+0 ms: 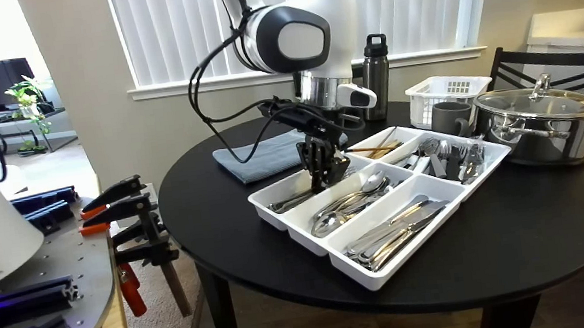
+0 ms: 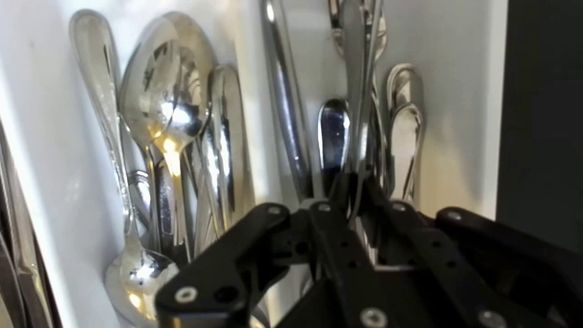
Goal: Place one fork, spoon and knife from the cutlery holder on the blue towel.
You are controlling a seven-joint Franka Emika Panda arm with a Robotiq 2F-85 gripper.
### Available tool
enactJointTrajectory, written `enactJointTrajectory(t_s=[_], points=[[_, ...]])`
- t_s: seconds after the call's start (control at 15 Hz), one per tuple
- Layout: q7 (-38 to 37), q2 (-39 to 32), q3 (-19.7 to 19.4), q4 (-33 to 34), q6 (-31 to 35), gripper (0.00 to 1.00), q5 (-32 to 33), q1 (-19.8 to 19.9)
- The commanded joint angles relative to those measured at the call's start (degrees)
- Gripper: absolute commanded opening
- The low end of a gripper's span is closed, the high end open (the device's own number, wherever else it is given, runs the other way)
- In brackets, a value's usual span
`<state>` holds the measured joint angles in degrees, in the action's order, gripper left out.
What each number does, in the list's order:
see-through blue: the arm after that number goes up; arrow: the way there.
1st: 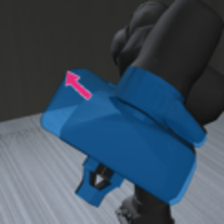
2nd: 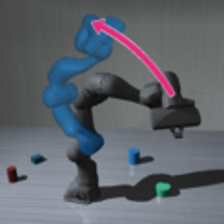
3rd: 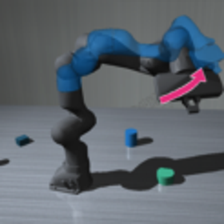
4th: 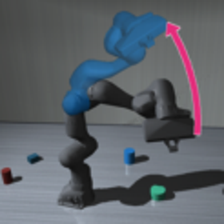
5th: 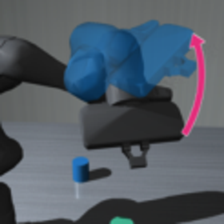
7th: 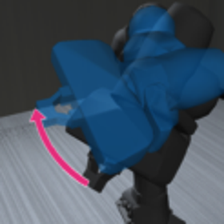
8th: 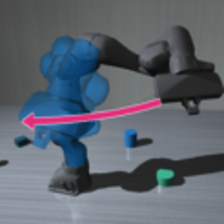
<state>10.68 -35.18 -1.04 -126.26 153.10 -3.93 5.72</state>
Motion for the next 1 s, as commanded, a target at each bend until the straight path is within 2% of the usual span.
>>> enactJointTrajectory(t_s=[0.0, 0.4, 0.73, 0.93], points=[[-1.7, 0.0, -0.2, 0.6, -0.9, 0.02, 1.7, -0.4], [-2.0, 3.7, -0.4, -0.1, -0.8, 0.02, 2.6, -1.7], [-2.7, 6.9, -0.9, 0.4, -4.0, 0.02, 5.0, -3.9], [-4.0, 6.0, -1.5, 1.7, -6.6, 0.02, 6.5, -4.8]])
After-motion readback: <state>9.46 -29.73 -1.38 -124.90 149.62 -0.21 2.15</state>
